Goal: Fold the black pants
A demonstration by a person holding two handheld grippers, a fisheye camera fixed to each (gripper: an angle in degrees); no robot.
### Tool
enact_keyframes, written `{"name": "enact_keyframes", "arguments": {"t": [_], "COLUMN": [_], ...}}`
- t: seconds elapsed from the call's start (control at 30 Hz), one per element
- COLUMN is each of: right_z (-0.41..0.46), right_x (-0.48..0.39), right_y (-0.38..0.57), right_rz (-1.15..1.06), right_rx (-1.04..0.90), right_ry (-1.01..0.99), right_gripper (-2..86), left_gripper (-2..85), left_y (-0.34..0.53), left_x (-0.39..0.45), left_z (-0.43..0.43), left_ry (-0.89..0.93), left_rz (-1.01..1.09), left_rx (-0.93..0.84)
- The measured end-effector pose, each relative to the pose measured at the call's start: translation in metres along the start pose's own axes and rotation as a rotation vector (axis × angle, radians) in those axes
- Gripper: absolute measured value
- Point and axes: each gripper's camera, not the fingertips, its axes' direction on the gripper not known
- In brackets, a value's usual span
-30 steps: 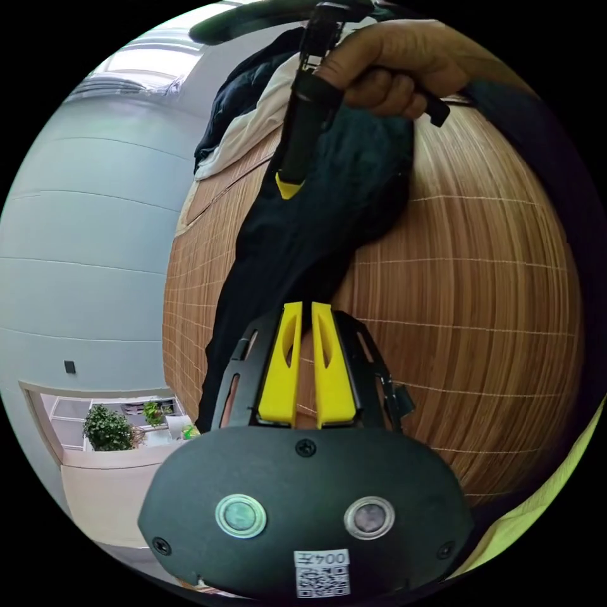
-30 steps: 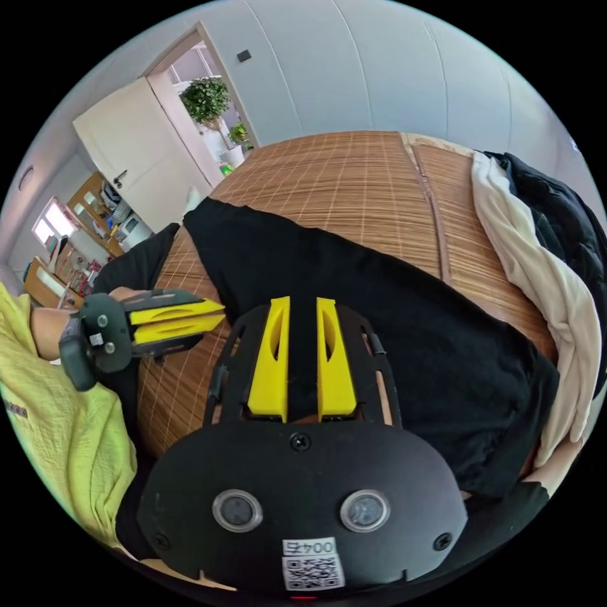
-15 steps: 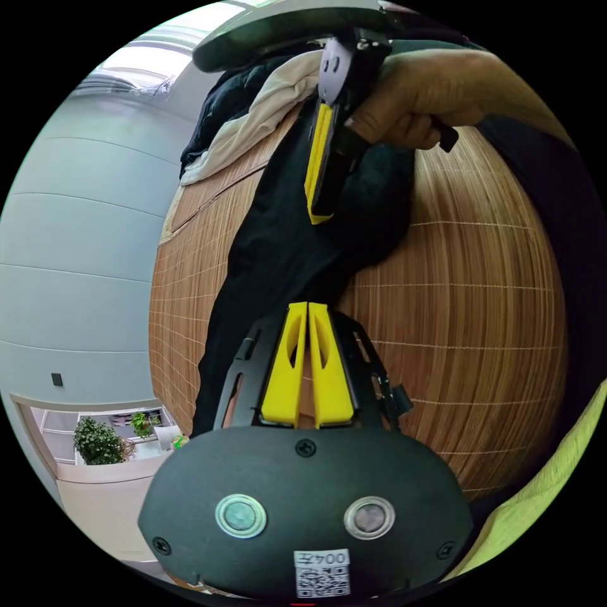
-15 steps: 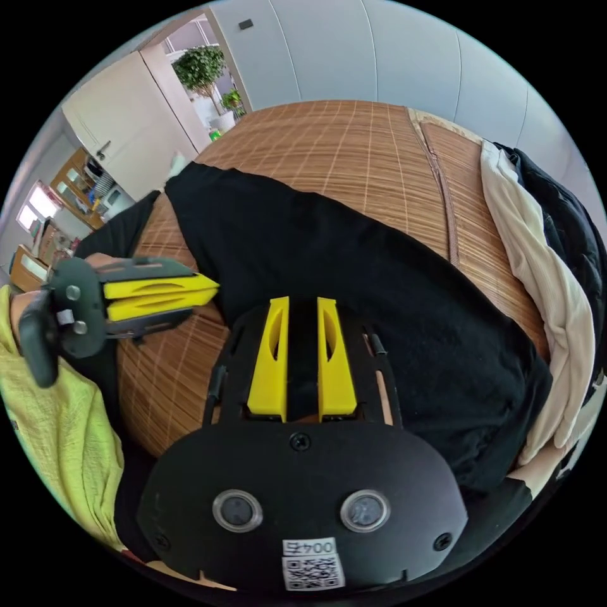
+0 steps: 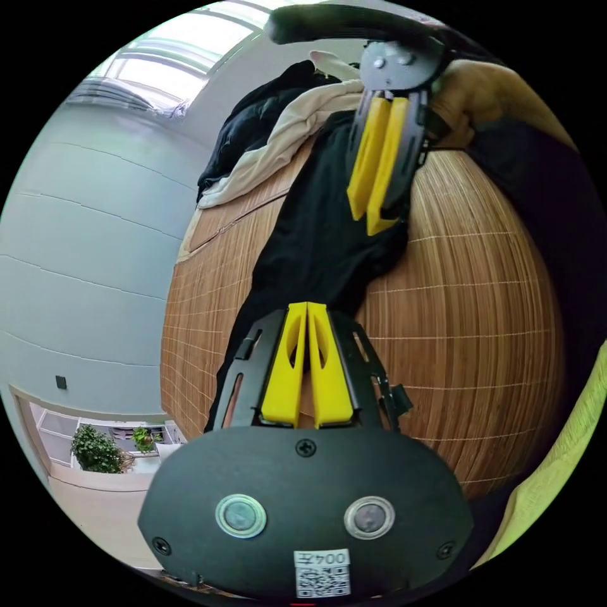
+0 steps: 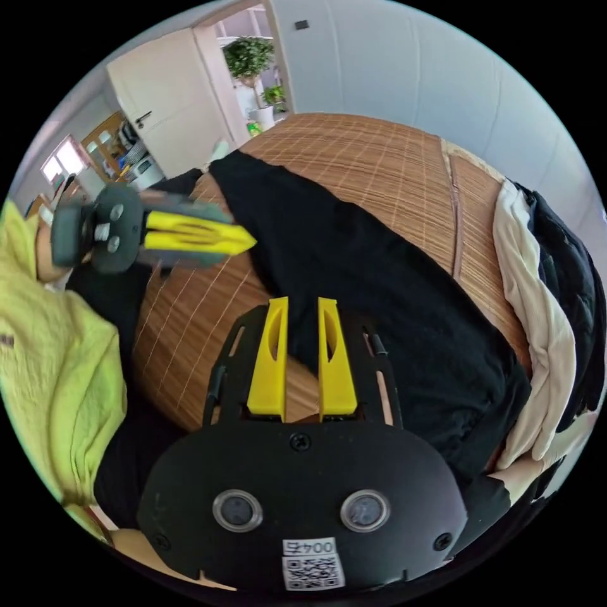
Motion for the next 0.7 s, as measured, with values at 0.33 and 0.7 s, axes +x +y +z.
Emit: {"name": "enact_keyframes", "arguments": {"t": [0.33,0.7], "right_z": [0.046,0.003], "right_x": [-0.047,0.042], "right_y": [0.025,0.091], "right_rz": [-0.227,0.184], "right_rx": [-0.201,0.049], "right_ry": [0.180,0.248], "right_gripper": [5.1,7.5], "left_gripper": [0.1,0.1], "left_y": [-0.030,-0.028], "left_x": [0.002,-0.033], "left_z": [0.091,0.083], "left_ry": [-0.031,-0.155], "left_rz": [0.039,-0.118], "left_rx": [-0.195,-0.135]}}
